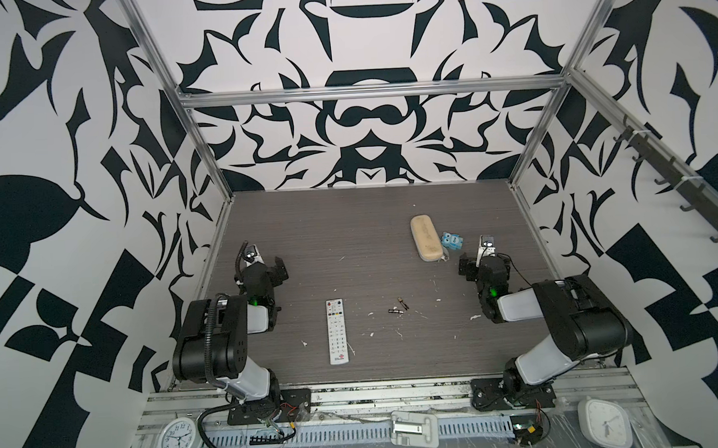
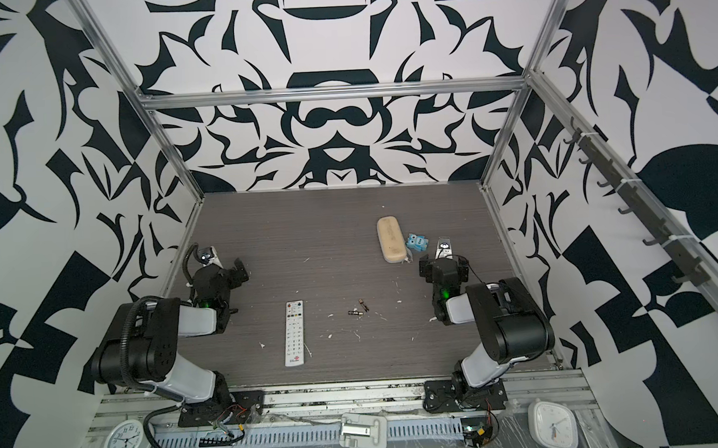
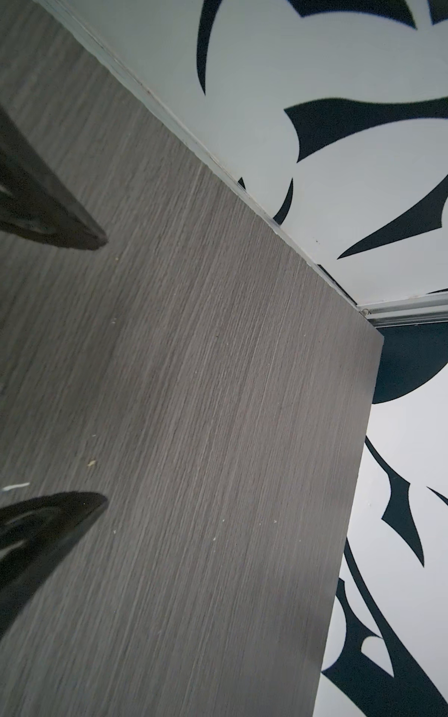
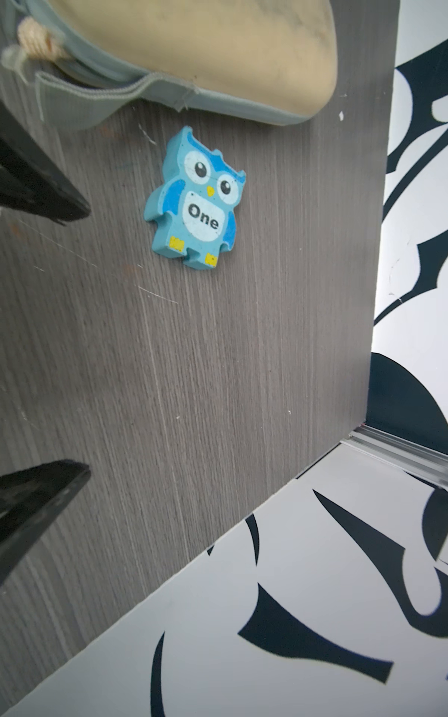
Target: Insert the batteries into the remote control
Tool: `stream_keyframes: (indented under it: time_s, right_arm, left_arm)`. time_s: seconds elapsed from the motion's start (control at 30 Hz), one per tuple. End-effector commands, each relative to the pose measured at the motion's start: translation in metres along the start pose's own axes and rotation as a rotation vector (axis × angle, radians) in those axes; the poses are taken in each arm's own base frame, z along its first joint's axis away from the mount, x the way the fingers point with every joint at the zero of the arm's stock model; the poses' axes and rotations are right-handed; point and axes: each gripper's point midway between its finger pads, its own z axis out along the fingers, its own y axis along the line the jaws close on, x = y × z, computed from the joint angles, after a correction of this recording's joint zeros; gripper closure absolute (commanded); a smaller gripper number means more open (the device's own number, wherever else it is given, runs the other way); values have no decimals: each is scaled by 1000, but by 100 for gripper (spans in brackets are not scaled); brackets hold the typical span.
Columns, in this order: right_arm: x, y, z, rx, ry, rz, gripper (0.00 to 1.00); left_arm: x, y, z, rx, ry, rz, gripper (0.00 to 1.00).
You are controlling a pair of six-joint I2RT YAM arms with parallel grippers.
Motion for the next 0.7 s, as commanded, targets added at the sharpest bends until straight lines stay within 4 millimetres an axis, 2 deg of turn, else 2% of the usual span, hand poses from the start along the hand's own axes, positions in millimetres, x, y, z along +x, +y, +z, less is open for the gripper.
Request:
stream_keyframes:
  time_s: [0.0,0.2,0.37,0.5,0.53,0.67]
  right_arm:
    - [-25,1,0,-10,-55,16,0]
    - [-33,5,-7,-46,-51,2,0]
    - [-45,11,-27,-116,-75,15,0]
    - [-60,2,-40,-78,-32,88,0]
    - [-64,1,-43,-68,-11,99,0]
    - [-75,4,-59,-13,80,114,0]
  left_arm:
    - [-20,-3,1,17,-42,-6,1]
    - [-30,-2,-2,-1,-20,-6,1]
    - [-36,-11,-12,50,64,-8,1]
    - [-43,-13,-24,48,175,-40,1]
    - [-54,-13,-32,49,177,-57,1]
    - [-61,-15,-51,37,278,-152,1]
